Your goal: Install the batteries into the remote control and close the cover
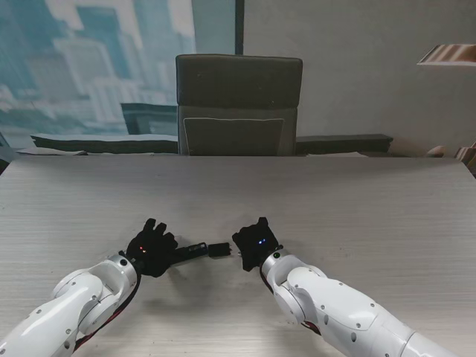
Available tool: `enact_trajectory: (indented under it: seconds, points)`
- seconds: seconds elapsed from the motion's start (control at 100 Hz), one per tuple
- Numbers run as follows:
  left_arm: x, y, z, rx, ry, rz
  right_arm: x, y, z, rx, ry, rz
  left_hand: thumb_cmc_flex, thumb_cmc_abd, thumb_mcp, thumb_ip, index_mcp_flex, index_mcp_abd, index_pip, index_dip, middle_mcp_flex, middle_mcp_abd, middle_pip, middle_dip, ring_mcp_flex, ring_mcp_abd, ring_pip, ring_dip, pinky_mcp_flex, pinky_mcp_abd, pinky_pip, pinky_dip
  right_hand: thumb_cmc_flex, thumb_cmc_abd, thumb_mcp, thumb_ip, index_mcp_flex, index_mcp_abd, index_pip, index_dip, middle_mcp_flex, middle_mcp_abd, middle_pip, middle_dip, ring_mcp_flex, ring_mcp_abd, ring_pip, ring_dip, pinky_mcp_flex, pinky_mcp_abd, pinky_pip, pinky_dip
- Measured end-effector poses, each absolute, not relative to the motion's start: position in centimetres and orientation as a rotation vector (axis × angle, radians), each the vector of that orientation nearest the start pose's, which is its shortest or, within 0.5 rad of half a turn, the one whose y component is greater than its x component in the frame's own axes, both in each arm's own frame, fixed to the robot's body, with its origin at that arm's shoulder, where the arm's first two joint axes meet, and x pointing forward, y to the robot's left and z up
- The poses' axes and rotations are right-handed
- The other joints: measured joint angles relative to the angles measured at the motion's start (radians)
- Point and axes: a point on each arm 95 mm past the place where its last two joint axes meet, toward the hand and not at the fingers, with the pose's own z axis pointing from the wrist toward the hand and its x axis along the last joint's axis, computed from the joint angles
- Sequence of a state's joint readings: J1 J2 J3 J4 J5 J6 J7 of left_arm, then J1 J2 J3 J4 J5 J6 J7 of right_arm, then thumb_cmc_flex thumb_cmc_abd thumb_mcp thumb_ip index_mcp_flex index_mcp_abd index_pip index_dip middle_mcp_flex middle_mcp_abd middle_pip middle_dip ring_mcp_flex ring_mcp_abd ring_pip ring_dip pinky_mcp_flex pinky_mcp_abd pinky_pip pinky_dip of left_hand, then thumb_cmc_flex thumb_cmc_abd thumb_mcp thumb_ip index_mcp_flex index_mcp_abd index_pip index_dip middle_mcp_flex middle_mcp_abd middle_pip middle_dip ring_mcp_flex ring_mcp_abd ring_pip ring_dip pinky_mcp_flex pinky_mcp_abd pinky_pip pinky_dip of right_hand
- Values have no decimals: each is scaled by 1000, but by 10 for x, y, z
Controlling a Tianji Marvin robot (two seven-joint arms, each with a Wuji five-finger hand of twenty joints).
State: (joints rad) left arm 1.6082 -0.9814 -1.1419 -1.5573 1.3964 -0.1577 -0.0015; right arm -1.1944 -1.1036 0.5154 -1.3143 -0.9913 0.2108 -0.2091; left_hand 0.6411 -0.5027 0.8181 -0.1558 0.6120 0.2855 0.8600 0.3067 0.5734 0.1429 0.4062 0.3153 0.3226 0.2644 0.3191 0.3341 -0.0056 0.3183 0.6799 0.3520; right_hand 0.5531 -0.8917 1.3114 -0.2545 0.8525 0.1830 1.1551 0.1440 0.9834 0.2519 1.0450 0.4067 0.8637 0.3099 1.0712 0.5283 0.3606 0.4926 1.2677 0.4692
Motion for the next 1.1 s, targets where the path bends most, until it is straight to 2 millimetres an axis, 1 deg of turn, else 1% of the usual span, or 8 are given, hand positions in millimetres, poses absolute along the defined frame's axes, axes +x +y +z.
enact_trajectory:
  seconds: [0.31, 0.5, 0.59, 0.63, 0.74, 0.78, 0.98, 1.1]
  points:
    - [367, 13, -376, -759, 1952, -1156, 388, 125, -394, 852, 1818, 1396, 0, 0, 0, 0, 0, 0, 0, 3, 0, 0, 0, 0, 0, 0, 0, 0, 0, 0, 0, 0, 72, -11, 16, 0, 33, 27, 20, -1, 38, -1, 1, -15, 16, 2, 6, 0, 9, 0, 2, 0]
    - [368, 13, -376, -758, 1953, -1156, 380, 119, -394, 838, 1830, 1414, 0, -1, 2, 0, 0, 0, 0, 7, 0, 0, 0, 0, 0, 0, 0, 0, 0, -1, 0, 0, 75, -32, 28, 0, 58, 27, 20, 0, 36, -1, 1, -17, 13, 3, 5, 0, 9, 0, 2, 0]
    - [368, 12, -376, -756, 1954, -1156, 378, 116, -394, 834, 1830, 1446, 0, -2, 3, 0, 0, 0, 0, 8, 0, 0, 0, 0, 0, 0, 0, 0, 0, -1, 0, 0, 75, -33, 16, -10, 59, -10, 16, 2, 22, -2, 1, -17, 1, 3, 5, 0, 5, 0, 2, 0]
    - [368, 12, -376, -756, 1954, -1156, 377, 114, -394, 828, 1827, 1465, 0, -2, 3, 0, 0, 0, 0, 8, 0, 0, 0, 0, 0, 0, 0, 0, 0, -1, 0, 0, 75, -33, 6, -41, 70, -38, -2, 2, 21, -2, 1, -17, -3, 3, 5, 0, 4, 0, 2, 0]
    - [368, 12, -376, -752, 1954, -1157, 375, 111, -393, 816, 1827, 1511, 0, -2, 4, 0, 0, 0, 0, 8, 0, 0, 0, 0, 0, 0, 4, 0, 0, -1, 0, 0, 75, -41, -2, -43, 71, -87, -16, 9, 21, -2, 11, -17, -4, 3, 5, 0, 1, 0, 2, 0]
    - [368, 12, -376, -751, 1952, -1157, 375, 111, -392, 812, 1826, 1527, 0, -3, 4, 0, 0, 0, 0, 8, 0, 0, 0, 0, 0, 0, 5, 0, 0, -1, 0, 0, 75, -41, -3, -43, 71, -88, -16, 14, 21, -2, 11, -17, -4, 3, 5, 0, 1, 0, 2, 0]
    - [367, 13, -377, -748, 1936, -1170, 380, 119, -379, 827, 1783, 1616, 0, -7, 7, -3, 0, -10, 0, 8, 0, -8, 0, 0, 0, 0, 5, 0, 0, -1, 0, 0, 75, -42, -3, -43, 71, -88, -16, 20, 20, -3, 15, -17, -7, 3, 5, 0, 0, 0, 3, 0]
    - [368, 11, -377, -734, 1942, -1173, 387, 135, -370, 915, 1754, 1710, 0, -12, 14, -10, 0, -10, 0, 8, 0, -9, 0, 0, 0, 0, 5, 0, 0, -1, 0, 0, 75, -36, -6, -43, 70, -88, -16, 25, 10, -3, 25, -17, -10, 3, 6, 1, -2, 0, 8, 0]
